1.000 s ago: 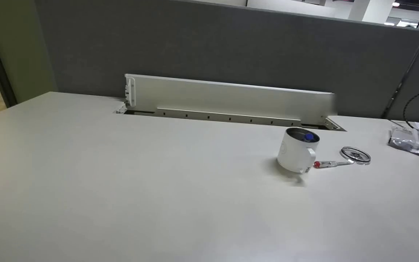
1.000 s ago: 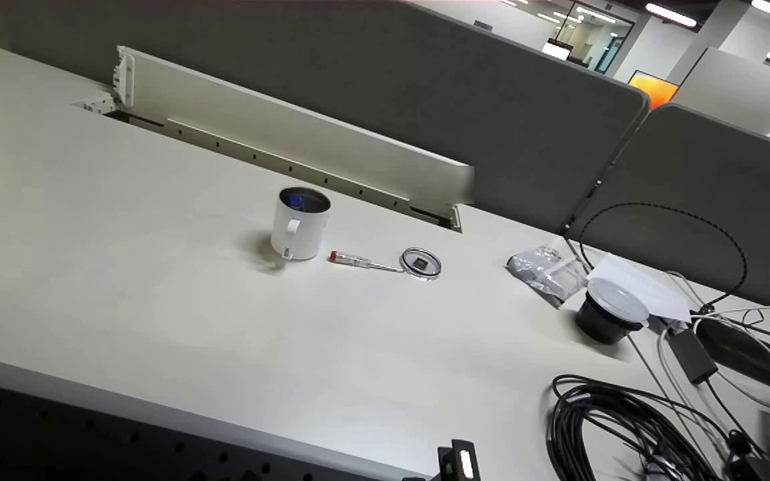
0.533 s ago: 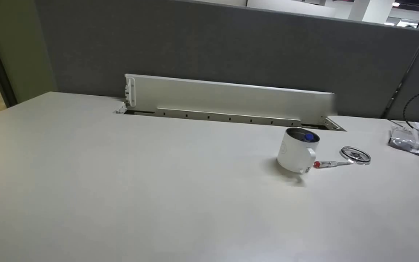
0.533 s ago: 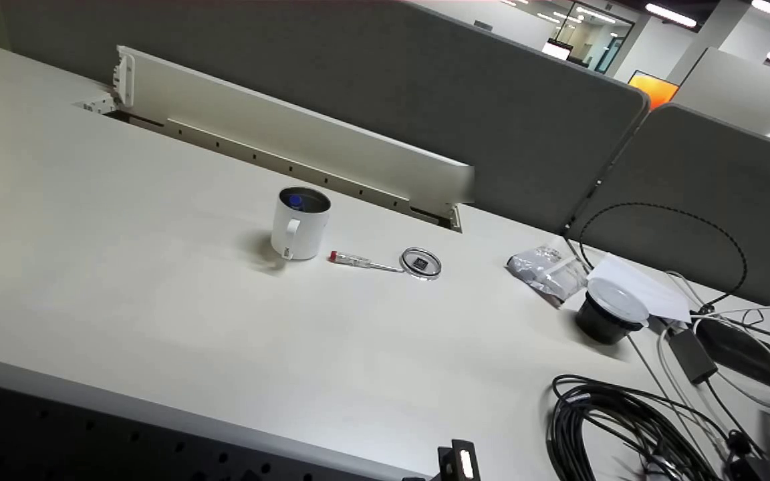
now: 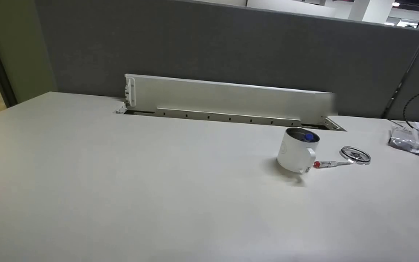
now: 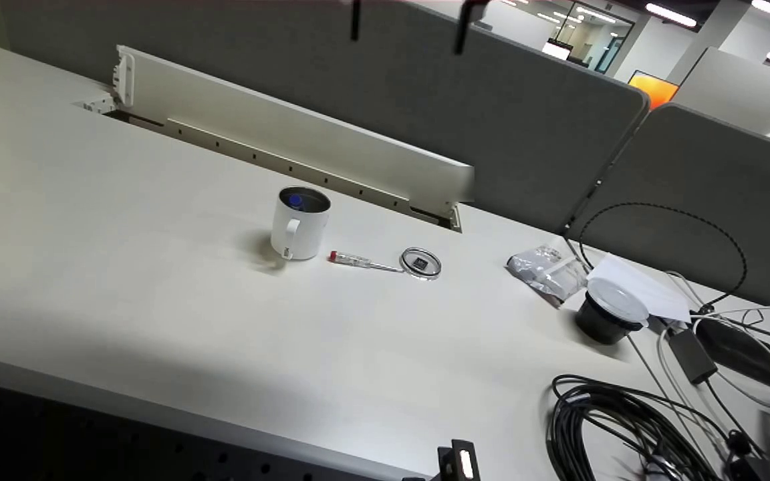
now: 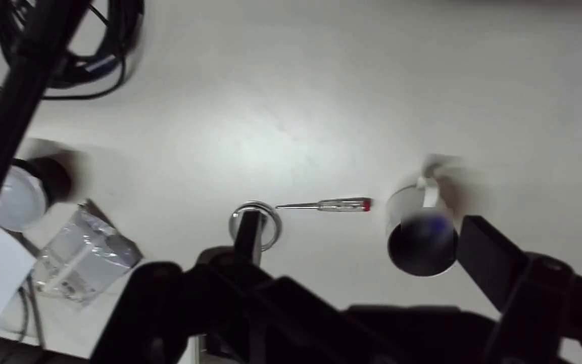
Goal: Remove the blue marker from the white mug
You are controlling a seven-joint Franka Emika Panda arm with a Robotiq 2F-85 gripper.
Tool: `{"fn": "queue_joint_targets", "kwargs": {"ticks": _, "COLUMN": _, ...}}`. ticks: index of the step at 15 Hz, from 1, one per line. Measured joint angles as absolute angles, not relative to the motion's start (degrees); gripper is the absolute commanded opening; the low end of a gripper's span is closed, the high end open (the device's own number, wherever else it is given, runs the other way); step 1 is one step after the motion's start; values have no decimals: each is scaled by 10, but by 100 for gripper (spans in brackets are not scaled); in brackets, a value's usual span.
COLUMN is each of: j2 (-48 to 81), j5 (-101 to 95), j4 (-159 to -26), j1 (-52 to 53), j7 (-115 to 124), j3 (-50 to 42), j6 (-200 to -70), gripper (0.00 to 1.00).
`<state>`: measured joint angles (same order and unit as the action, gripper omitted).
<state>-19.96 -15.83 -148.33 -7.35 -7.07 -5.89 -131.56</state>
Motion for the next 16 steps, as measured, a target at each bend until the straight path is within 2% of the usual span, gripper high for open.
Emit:
{"fn": "queue_joint_targets", "kwargs": {"ticks": 6, "j2": -46, "j5": -16, "j4": -1415, "j1": 5, "j7": -202, "j3": -51, "j6": -1316, "gripper": 100}}
{"fn": "queue_joint_targets", "kwargs": {"ticks": 14, "j2": -34, "j5": -8, "j4": -1402, "j1": 4, "j7": -217, "j3": -51, "j6": -1310, "gripper": 100}}
{"fn": "queue_joint_targets", "kwargs": {"ticks": 16, "j2": -14, "j5": 10, "j4": -1400, "j1": 4, "j7": -226, "j3": -49, "j6": -1364, "gripper": 100}}
